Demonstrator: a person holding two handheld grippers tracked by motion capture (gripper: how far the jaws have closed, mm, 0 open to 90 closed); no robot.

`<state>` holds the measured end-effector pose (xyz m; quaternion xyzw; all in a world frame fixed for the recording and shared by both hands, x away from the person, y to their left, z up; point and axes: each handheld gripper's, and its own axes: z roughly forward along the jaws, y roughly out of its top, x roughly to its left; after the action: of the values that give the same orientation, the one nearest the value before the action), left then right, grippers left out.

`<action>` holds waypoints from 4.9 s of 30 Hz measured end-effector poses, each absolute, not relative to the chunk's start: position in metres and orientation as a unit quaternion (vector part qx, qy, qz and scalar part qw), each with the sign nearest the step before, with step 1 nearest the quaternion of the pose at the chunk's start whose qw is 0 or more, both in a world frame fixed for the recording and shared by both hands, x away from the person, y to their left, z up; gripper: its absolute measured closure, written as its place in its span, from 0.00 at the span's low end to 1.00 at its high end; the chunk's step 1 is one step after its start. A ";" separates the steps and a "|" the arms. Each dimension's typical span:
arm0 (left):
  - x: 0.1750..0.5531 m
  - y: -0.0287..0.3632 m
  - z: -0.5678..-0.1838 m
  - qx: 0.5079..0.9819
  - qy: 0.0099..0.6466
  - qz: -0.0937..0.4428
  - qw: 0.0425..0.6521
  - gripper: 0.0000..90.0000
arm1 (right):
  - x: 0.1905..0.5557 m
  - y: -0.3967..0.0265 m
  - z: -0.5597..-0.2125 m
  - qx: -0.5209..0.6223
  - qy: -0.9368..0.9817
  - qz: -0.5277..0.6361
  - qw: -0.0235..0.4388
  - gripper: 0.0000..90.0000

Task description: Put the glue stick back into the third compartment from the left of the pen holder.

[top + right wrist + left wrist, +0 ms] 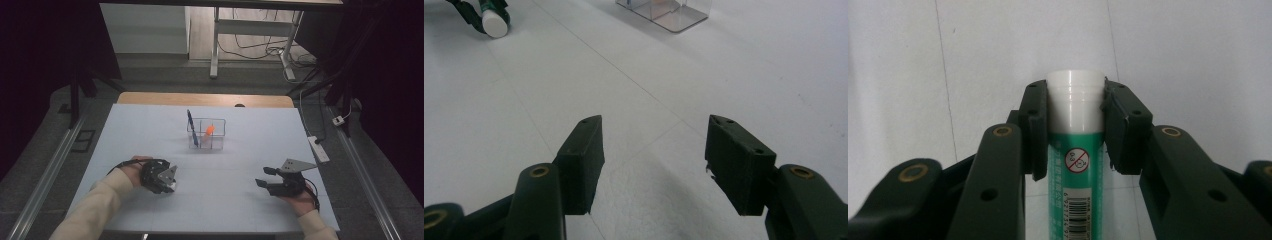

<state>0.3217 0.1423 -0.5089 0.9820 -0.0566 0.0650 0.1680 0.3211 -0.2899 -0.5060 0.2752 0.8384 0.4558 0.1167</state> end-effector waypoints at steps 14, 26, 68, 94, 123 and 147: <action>0.322 0.152 -0.491 0.975 0.023 0.067 0.210 0.72 | 0.321 -0.291 -0.506 0.277 0.838 0.455 0.119 0.45; 0.324 0.169 -0.477 0.950 0.111 0.070 0.284 0.72 | 0.320 -0.291 -0.505 0.278 0.838 0.455 0.121 0.44; 0.331 0.175 -0.446 0.860 0.278 0.113 0.413 0.72 | 0.319 -0.294 -0.503 0.280 0.835 0.457 0.125 0.45; 0.347 0.155 -0.416 0.823 0.282 0.136 0.473 0.72 | 0.318 -0.299 -0.504 0.284 0.833 0.458 0.130 0.45; 0.369 0.131 -0.405 0.808 0.286 0.138 0.496 0.72 | 0.319 -0.299 -0.506 0.286 0.835 0.453 0.125 0.45; 0.392 0.096 -0.398 0.799 0.282 0.137 0.512 0.72 | 0.319 -0.302 -0.506 0.286 0.833 0.457 0.123 0.45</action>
<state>0.3924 0.0965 -0.3983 0.7994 0.2824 0.1370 0.5123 0.3186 -0.3019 -0.5055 0.2860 0.8331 0.4573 0.1227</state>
